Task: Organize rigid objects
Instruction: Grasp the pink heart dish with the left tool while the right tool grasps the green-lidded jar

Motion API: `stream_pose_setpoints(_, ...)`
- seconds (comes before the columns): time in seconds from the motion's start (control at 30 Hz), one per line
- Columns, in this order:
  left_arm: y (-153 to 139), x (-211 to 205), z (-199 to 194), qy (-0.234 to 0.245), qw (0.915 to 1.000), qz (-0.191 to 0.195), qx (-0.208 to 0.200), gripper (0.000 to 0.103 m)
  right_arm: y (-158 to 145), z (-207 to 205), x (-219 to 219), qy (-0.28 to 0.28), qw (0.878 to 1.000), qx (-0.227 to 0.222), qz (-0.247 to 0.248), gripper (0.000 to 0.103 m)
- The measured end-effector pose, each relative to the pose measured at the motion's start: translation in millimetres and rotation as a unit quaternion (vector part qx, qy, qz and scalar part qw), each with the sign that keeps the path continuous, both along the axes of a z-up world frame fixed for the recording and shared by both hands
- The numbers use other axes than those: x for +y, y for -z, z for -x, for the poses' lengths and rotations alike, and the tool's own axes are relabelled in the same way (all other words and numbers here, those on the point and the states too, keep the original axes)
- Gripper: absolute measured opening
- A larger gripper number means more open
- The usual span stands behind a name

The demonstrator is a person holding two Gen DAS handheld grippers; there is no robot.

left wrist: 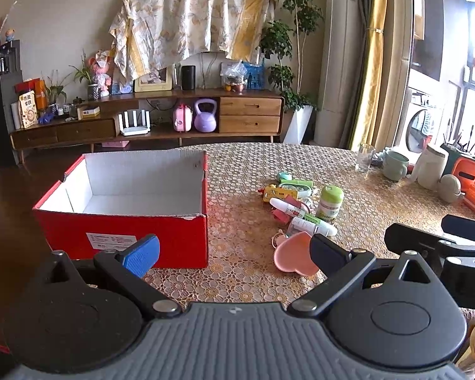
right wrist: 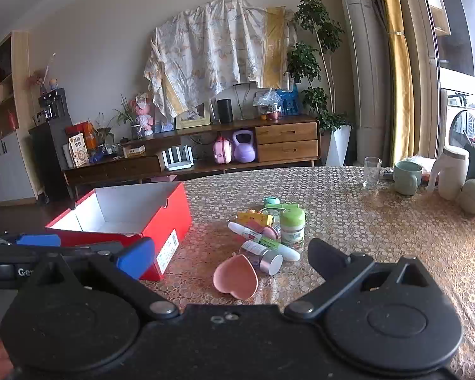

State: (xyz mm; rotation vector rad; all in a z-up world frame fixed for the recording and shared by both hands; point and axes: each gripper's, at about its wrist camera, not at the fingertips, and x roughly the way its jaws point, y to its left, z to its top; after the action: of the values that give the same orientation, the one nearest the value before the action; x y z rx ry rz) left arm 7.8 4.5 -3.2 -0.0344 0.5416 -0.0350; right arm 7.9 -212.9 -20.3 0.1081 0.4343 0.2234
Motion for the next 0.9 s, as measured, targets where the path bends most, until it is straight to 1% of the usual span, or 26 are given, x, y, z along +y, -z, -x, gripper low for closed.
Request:
stream_pose_setpoints(0.27,6,-8,-24,0.018,0.9998,-0.01,0.004,0.102,8,-21,-11,0.0,1.0,0.014,0.003,0.101)
stream_pose_setpoints(0.5,19,-23,-54,0.042,0.9987,-0.022,0.021,0.102,19,-48,-27,-0.006,0.999,0.032,0.024,0.1)
stream_pose_setpoints(0.6,29,-32,-69,0.056,0.9976,-0.024,0.033,0.102,28,-61,-36,-0.005,0.998,0.046,0.033,0.1)
stream_pose_setpoints(0.77,51,-46,-93,0.081,0.9946,-0.026,0.058,0.102,45,-89,-45,-0.01,0.996,0.069,0.052,0.095)
stream_pose_setpoints(0.9,71,-56,-110,0.089,0.9924,-0.032,0.079,0.101,57,-108,-50,-0.021,0.994,0.082,0.062,0.094)
